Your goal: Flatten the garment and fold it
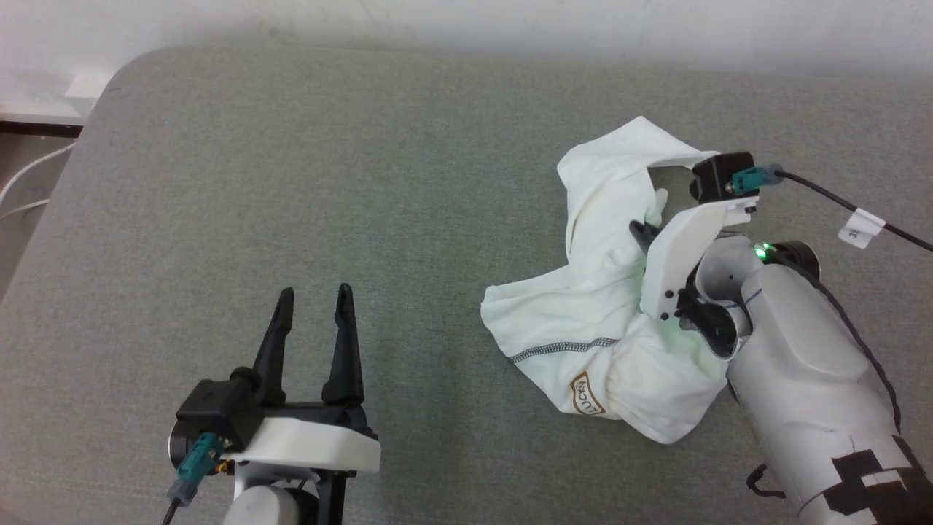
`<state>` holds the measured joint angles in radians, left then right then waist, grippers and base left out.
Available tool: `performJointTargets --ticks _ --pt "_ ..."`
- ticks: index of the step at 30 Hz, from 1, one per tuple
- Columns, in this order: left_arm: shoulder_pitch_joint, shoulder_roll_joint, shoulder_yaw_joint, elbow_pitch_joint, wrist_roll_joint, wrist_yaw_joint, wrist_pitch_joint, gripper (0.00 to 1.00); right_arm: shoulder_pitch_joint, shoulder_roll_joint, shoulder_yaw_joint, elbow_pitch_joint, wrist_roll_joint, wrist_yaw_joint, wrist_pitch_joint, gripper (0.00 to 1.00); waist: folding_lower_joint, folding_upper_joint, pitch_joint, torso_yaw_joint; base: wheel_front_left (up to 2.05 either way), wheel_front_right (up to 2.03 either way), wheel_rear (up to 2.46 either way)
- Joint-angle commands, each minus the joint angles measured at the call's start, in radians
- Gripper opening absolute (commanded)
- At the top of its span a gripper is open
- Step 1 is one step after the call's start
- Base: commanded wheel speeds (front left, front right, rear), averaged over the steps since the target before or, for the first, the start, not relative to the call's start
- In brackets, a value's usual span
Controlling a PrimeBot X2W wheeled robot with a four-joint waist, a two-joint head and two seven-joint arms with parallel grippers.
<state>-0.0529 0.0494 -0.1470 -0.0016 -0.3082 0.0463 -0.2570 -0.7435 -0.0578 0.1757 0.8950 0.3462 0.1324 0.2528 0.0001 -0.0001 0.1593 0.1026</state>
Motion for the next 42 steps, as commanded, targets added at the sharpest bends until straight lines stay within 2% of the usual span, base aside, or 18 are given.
performJointTargets --ticks 1,8,10,13,18,20,23,27,28,29,33,37,42 --pt "-0.017 0.001 0.0 0.005 0.001 0.007 -0.005 1.0 -0.021 -0.007 0.014 0.001 0.019 -0.002 -0.019 0.0 -0.0001 0.0001 -0.002 -0.007 0.0 0.0 0.0" --pt "-0.005 0.001 0.005 0.012 0.006 0.012 -0.005 1.0 -0.024 -0.062 0.026 -0.116 0.033 -0.002 -0.184 0.0 -0.0001 0.0001 -0.027 -0.04 0.0 0.0 0.0" --pt "-0.003 0.001 0.006 0.012 0.007 0.013 -0.005 1.0 -0.016 -0.074 0.02 -0.14 0.032 -0.002 -0.202 0.0 -0.0001 0.0001 -0.031 -0.045 0.0 0.0 0.0" --pt "0.004 0.001 0.006 0.013 0.008 0.013 -0.005 1.0 0.044 -0.119 -0.034 -0.225 0.019 -0.002 -0.234 0.0 -0.0001 0.0001 -0.045 -0.058 0.0 0.0 0.0" --pt "0.02 0.001 0.005 0.014 0.005 0.016 -0.005 1.0 0.28 -0.156 -0.258 -0.389 -0.041 -0.002 -0.193 0.0 -0.0001 0.0001 -0.055 -0.075 0.0 0.0 0.0" --pt "0.023 0.001 0.004 0.015 0.005 0.017 -0.005 1.0 0.402 -0.131 -0.373 -0.463 -0.073 -0.002 -0.155 0.0 -0.0001 0.0001 -0.052 -0.083 0.0 0.0 0.0" --pt "0.024 0.001 0.008 0.016 0.007 0.016 -0.005 1.0 0.572 -0.056 -0.53 -0.583 -0.125 -0.002 -0.092 0.0 -0.0001 0.0001 -0.042 -0.096 0.0 0.0 0.0" --pt "0.02 0.001 0.01 0.021 0.01 0.015 -0.005 1.0 0.732 0.001 -0.666 -0.714 -0.177 -0.002 -0.018 0.0 -0.0001 0.0001 -0.034 -0.11 0.0 0.0 0.0" --pt "0.02 0.001 0.012 0.022 0.011 0.015 -0.005 1.0 0.753 0.004 -0.68 -0.74 -0.177 -0.002 -0.01 0.4 -0.0001 0.0001 -0.033 -0.114 0.0 0.0 0.0" --pt "0.019 0.001 0.013 0.023 0.012 0.015 -0.005 1.0 0.768 0.006 -0.685 -0.758 -0.166 -0.002 -0.01 1.0 -0.0001 0.0001 -0.032 -0.117 0.0 0.0 0.0" --pt "0.017 0.001 0.015 0.032 0.015 0.012 -0.005 1.0 0.782 0.007 -0.698 -0.816 -0.094 -0.002 -0.089 1.0 -0.0001 0.0001 -0.039 -0.124 0.0 0.0 0.0" --pt "0.02 0.001 0.016 0.04 0.019 0.008 -0.005 1.0 0.759 0.007 -0.696 -0.894 -0.089 -0.002 -0.176 1.0 -0.0001 0.0001 -0.049 -0.124 0.0 0.0 0.0" --pt "0.022 0.001 0.019 0.043 0.023 0.006 -0.005 1.0 0.722 0.007 -0.578 -0.919 -0.115 -0.002 -0.107 1.0 -0.0001 0.0001 -0.056 -0.122 0.0 0.0 0.0"
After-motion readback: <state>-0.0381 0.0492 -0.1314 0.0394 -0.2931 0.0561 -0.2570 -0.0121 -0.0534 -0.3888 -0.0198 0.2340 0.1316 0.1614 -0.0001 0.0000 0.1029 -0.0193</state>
